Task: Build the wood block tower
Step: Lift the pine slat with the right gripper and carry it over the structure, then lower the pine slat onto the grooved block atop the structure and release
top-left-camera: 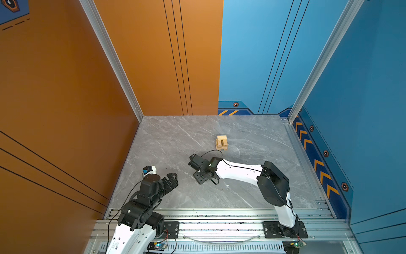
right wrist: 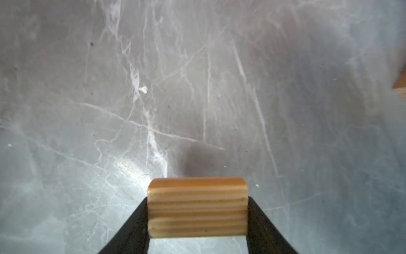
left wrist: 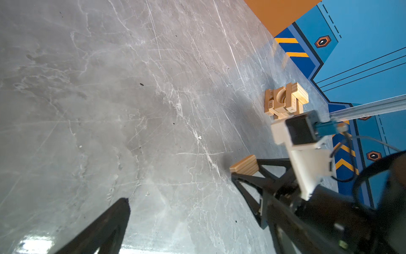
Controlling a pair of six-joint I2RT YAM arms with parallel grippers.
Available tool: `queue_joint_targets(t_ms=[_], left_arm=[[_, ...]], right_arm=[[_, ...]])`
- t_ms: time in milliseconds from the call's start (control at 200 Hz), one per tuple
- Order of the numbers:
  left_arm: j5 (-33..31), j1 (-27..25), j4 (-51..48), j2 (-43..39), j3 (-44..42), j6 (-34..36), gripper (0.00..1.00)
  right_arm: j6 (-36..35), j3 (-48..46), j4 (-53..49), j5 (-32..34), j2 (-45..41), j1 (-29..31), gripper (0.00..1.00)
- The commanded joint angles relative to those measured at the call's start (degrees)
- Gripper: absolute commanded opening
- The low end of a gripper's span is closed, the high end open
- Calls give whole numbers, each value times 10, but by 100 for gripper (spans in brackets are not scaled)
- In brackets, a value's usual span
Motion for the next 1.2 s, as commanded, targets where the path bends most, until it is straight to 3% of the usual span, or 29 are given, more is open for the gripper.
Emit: queue_joint_targets(t_ms=[0,521,766,1196], left_arm=[[13,8,27,28,25,27,98],[47,8,125,165,64,50,98],[44,-25,163,264,112,86,98],[56,-67,199,406,197,133,98]], right_arm=[[19,20,-31,20,-31,-19,49],[36,139,-112,38,-12,-132,49],[49,227,-153,40,47,-188,48],[76,259,-154,16,89,-239,49]])
